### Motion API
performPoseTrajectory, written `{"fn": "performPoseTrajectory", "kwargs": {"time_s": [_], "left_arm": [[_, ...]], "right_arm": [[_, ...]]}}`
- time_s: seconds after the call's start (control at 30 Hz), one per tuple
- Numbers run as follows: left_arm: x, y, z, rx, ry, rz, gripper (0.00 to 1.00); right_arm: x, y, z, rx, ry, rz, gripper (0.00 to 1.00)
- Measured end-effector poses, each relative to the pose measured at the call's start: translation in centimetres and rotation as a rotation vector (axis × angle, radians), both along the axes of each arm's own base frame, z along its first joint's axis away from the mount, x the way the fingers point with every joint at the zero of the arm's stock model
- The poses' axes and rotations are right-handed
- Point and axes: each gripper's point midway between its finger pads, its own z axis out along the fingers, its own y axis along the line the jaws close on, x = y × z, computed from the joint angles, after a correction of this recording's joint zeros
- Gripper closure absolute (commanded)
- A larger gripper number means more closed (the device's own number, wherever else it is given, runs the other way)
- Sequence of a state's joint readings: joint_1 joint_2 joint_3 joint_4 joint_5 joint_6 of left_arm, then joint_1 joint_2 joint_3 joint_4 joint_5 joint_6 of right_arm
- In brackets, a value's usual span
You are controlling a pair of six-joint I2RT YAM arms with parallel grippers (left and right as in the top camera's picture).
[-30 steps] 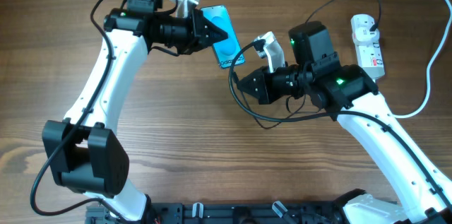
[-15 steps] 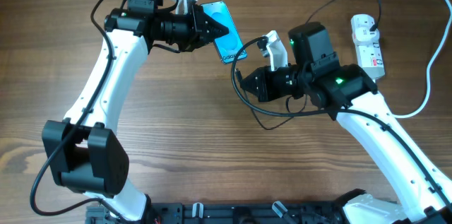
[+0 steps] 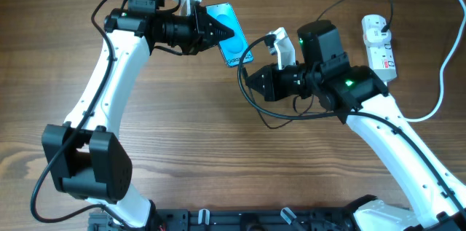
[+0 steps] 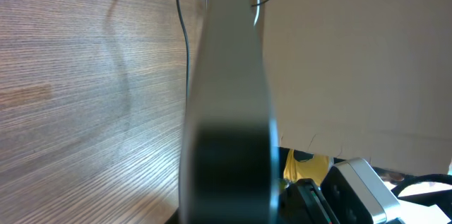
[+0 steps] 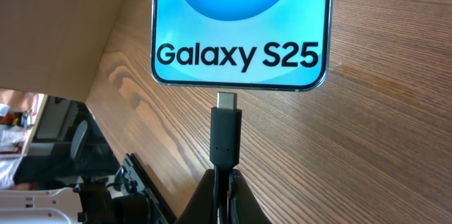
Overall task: Plug charger to phone and switch on socket
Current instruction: 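Align the USB-C plug with the phone port using the right gripper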
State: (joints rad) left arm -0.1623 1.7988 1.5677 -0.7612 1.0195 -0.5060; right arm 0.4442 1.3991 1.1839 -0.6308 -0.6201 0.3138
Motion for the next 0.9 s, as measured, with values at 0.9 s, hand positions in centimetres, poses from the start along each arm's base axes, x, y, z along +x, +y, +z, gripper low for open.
{"fn": "performPoseTrajectory", "kwargs": {"time_s": [0.9], "left_arm": [[-0.20,-0.14,0.22,-0.013,-0.013,-0.018,0.96]], "right_arm": [[-0.01,-0.14,-0.17,-0.005,0.016,-0.015,0.96]]}}
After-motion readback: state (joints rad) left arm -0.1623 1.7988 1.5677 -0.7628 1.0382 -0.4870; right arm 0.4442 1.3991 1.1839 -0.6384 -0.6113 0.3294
